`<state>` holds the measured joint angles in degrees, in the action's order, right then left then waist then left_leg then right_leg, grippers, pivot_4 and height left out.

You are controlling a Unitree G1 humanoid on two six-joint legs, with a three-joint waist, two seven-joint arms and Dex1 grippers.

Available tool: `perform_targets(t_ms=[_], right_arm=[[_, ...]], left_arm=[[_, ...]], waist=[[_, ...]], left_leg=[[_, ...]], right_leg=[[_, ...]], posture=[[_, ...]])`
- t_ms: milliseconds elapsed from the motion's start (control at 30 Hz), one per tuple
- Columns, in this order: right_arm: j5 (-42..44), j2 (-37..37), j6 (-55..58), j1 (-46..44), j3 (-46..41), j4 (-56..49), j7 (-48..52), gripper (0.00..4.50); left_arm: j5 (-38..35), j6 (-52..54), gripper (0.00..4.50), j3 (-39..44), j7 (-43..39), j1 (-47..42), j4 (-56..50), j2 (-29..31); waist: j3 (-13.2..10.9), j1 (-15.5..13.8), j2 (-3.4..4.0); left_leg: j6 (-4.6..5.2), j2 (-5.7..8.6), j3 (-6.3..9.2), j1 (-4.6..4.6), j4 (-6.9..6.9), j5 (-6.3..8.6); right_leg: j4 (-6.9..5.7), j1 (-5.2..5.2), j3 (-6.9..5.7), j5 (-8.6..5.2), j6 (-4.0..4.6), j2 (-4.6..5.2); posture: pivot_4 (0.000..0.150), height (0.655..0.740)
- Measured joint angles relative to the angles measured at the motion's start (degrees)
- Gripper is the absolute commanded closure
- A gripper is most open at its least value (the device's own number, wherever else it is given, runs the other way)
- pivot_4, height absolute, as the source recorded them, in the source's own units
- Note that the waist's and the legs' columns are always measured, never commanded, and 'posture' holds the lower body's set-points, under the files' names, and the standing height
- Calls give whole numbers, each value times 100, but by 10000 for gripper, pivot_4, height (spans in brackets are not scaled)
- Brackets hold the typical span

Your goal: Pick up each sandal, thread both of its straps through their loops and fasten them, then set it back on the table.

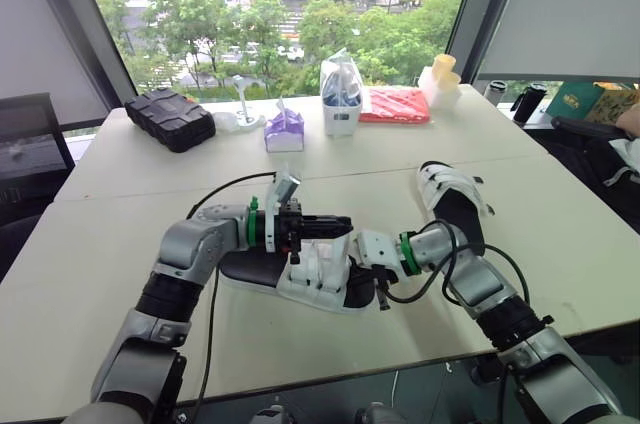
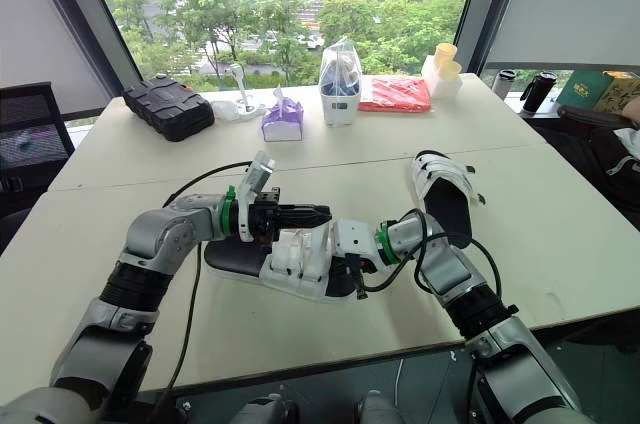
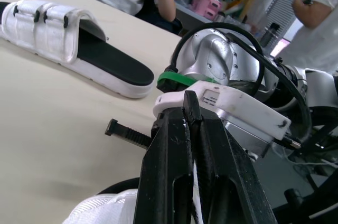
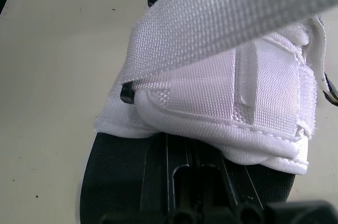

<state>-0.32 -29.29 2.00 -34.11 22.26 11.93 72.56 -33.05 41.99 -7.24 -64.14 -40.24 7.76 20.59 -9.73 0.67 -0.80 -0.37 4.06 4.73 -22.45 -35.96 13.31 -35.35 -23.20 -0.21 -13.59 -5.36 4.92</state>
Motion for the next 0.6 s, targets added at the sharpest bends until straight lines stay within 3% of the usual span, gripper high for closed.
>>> perform_targets(t_ms=[600], right_arm=[[-9, -50, 4, 10, 27, -42, -11, 45000]], left_arm=[[1153, -1691, 44635, -193, 23, -113, 1718, -388]], waist=[[0, -7, -1]], left_leg=[[0, 2, 0, 0, -7, 0]], right_leg=[[-1, 4, -4, 1, 0, 1]], posture=[[1500, 7400]])
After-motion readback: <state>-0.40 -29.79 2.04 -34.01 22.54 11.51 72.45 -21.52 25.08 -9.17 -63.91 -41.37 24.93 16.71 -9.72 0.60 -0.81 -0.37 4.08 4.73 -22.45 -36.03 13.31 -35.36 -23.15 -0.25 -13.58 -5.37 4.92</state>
